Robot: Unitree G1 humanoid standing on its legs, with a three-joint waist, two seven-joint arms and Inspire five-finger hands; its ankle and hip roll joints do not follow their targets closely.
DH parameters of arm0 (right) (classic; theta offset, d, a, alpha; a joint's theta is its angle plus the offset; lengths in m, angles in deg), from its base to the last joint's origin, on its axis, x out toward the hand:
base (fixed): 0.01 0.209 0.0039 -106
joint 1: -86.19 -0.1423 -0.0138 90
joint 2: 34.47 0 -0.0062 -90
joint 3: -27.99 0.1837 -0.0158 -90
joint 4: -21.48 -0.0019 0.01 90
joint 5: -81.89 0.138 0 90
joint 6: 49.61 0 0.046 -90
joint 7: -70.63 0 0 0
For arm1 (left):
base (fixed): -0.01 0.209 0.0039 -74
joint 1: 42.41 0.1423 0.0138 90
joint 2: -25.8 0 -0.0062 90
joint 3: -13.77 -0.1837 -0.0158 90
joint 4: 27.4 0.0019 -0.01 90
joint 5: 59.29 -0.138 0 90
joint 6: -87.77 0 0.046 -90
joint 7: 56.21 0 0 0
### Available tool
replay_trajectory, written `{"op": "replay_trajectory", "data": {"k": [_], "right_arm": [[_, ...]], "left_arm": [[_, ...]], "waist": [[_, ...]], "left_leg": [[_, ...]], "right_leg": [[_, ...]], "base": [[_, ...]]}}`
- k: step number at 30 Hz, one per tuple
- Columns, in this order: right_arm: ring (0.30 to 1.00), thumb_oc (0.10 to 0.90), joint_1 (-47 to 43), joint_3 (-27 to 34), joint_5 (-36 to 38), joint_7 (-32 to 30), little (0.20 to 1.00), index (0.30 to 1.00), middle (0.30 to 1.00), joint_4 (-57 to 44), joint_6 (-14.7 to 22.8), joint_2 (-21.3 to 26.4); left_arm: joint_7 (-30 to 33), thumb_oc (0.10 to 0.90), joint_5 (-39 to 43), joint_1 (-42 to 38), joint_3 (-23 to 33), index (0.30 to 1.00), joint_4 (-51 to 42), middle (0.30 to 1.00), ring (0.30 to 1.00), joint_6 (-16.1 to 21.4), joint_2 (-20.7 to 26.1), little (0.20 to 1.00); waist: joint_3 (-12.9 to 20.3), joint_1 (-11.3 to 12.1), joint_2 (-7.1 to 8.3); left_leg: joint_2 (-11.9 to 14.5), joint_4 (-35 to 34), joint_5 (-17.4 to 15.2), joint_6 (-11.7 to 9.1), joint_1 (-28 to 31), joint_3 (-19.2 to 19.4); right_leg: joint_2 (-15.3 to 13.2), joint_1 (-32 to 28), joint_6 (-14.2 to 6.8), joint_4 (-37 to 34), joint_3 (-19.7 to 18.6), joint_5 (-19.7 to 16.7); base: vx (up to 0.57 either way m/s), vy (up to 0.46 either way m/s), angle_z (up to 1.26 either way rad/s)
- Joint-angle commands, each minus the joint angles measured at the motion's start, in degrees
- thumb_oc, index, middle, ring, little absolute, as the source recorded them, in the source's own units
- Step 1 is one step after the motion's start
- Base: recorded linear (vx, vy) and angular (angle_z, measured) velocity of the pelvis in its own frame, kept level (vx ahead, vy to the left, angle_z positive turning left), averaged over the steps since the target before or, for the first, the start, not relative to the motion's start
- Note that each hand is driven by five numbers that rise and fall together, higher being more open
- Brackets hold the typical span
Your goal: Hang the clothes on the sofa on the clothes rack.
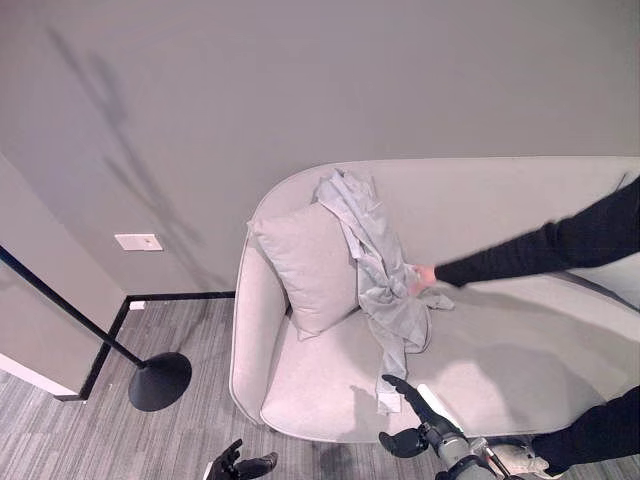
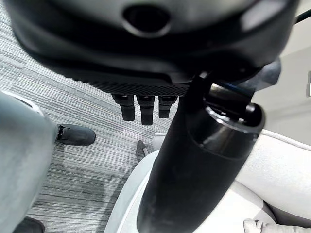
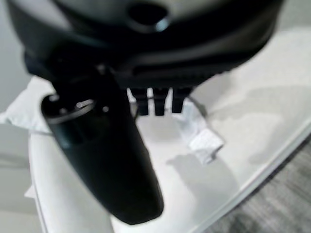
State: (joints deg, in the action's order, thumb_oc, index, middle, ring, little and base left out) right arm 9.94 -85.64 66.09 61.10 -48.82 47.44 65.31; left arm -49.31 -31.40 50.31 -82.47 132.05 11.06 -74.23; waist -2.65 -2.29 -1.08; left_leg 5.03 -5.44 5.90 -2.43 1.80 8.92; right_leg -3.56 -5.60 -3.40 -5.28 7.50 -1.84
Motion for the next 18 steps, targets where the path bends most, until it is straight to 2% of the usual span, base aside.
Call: {"op": "replay_trajectory", "data": {"k": [1, 2, 3, 5, 7, 9, 11, 13, 15, 16, 18], "right_arm": [[0.9, 0.8, -3.96, 5.44, -1.73, -5.88, 0.9, 0.9, 0.9, -2.43, 1.82, 0.56], [0.9, 0.8, -5.27, 7.89, -1.72, -7.67, 0.9, 0.9, 0.9, -1.53, 1.45, 1.75], [0.9, 0.8, -9.35, 11.22, -1.9, -10.95, 0.9, 0.9, 0.9, 1.29, 0.67, 3.43], [0.9, 0.8, -12.49, 14.12, -1.33, -12.7, 0.9, 0.9, 0.9, 0.9, 0.28, 4.68], [0.9, 0.8, -15.96, 16.02, -3.64, -14.3, 0.9, 0.9, 0.9, 1.49, -0.98, 6.12], [0.9, 0.8, -16.68, 15.95, -4.9, -14.79, 0.9, 0.9, 0.9, 2.54, -1.56, 5.96], [0.9, 0.8, -17.43, 15.54, -5.68, -14.66, 0.9, 0.9, 0.9, 3.33, -1.87, 5.49], [0.9, 0.8, -19.04, 14.46, -5.68, -14.52, 0.9, 0.9, 0.9, 4.24, -2.23, 5.18], [0.9, 0.8, -20.46, 13.46, -4.49, -14.61, 0.9, 0.9, 0.9, 5.1, -2.23, 4.36], [0.9, 0.8, -20.7, 13.07, -3.93, -14.61, 0.9, 0.9, 0.9, 5.51, -2.08, 3.74], [0.9, 0.8, -21.1, 12.11, -3.66, -14.32, 0.9, 0.9, 0.9, 6.45, -2.38, 2.87]], "left_arm": [[0.43, 0.8, -1.59, -2.76, -0.81, 0.9, 1.14, 0.9, 0.9, 1.44, 0.88, 0.9], [0.81, 0.8, -0.92, -2.71, -0.96, 0.9, -0.69, 0.9, 0.9, 1.73, 1.37, 0.9], [0.72, 0.8, -1.2, -3.1, -1.12, 0.9, -1.4, 0.9, 0.9, 1.64, 2.16, 0.9], [0.27, 0.8, -4.19, -3.8, -2.31, 0.9, -0.7, 0.9, 0.9, 0.96, 3.14, 0.9], [-0.85, 0.8, -10.33, -5.43, -6.21, 0.9, -1.06, 0.9, 0.9, 0.42, 3.85, 0.9], [-0.99, 0.8, -11.11, -5.84, -6.69, 0.9, -0.97, 0.9, 0.9, 0.41, 3.78, 0.9], [-1.24, 0.8, -12.23, -6.01, -6.98, 0.9, -1.02, 0.9, 0.9, 0.17, 4.0, 0.9], [-1.26, 0.8, -12.55, -5.99, -7.26, 0.9, -1.5, 0.9, 0.9, 0.18, 4.27, 0.9], [-1.32, 0.8, -12.72, -6.11, -7.9, 0.9, -1.61, 0.9, 0.9, -0.04, 4.54, 0.9], [-1.28, 0.8, -12.64, -6.16, -8.04, 0.9, -1.44, 0.9, 0.9, -0.02, 4.5, 0.9], [-1.27, 0.8, -12.28, -5.87, -7.64, 0.9, -1.52, 0.9, 0.9, -0.02, 4.6, 0.9]], "waist": [[-0.38, 1.0, 3.27], [-1.6, 1.22, 3.3], [-3.14, 1.31, 2.8], [-3.61, 1.02, 2.74], [-3.72, 1.18, 2.88], [-3.47, 1.44, 3.04], [-3.46, 1.71, 3.03], [-4.6, 1.74, 2.99], [-5.78, 1.77, 2.54], [-5.99, 1.85, 2.52], [-5.66, 2.51, 2.93]], "left_leg": [[2.92, 3.9, -3.95, -1.94, 0.52, -1.28], [2.77, 6.9, -5.02, -1.47, -1.68, -1.77], [2.2, 7.93, -5.71, -0.39, -3.22, -1.88], [1.14, 8.28, -6.14, 0.41, -3.68, -1.81], [-1.25, 8.19, -7.41, 1.57, -4.22, -1.71], [-2.0, 7.64, -7.87, 2.11, -4.01, -1.57], [-2.63, 5.92, -7.85, 2.84, -2.93, -1.09], [-3.21, 4.52, -7.61, 3.54, -1.44, -0.37], [-3.3, 3.48, -7.69, 3.98, 0.22, -0.1], [-3.42, 3.04, -7.84, 3.91, 1.1, 0.27], [-3.51, 2.03, -8.2, 3.23, 2.71, 1.13]], "right_leg": [[-6.93, -0.63, -4.91, 4.08, -2.01, 1.78], [-7.33, 0.84, -4.88, 6.46, -2.18, 2.47], [-7.68, 5.19, -5.63, 12.36, -2.57, 2.76], [-8.32, 7.29, -6.4, 15.21, -3.22, 1.75], [-10.4, 6.76, -7.07, 12.69, -2.89, 0.77], [-11.03, 7.0, -7.41, 12.32, -2.68, 0.64], [-11.44, 9.05, -7.93, 15.8, -2.69, -0.1], [-11.92, 12.74, -8.56, 22.57, -3.1, -4.27], [-12.01, 14.89, -8.99, 27.23, -2.8, -6.02], [-12.51, 15.27, -9.22, 27.93, -2.12, -6.01], [-15.44, 14.0, -9.35, 24.73, 0.75, -5.75]], "base": [[0.0, 0.0, 0.0], [-0.1, 0.101, 0.0], [-0.07, 0.133, -0.06], [0.03, 0.2, -0.15], [0.09, 0.238, -0.03], [0.03, 0.114, 0.07], [0.01, 0.103, 0.04], [-0.05, 0.1, -0.14], [-0.02, 0.07, -0.16], [0.08, 0.017, -0.16], [0.15, -0.168, -0.17]]}}
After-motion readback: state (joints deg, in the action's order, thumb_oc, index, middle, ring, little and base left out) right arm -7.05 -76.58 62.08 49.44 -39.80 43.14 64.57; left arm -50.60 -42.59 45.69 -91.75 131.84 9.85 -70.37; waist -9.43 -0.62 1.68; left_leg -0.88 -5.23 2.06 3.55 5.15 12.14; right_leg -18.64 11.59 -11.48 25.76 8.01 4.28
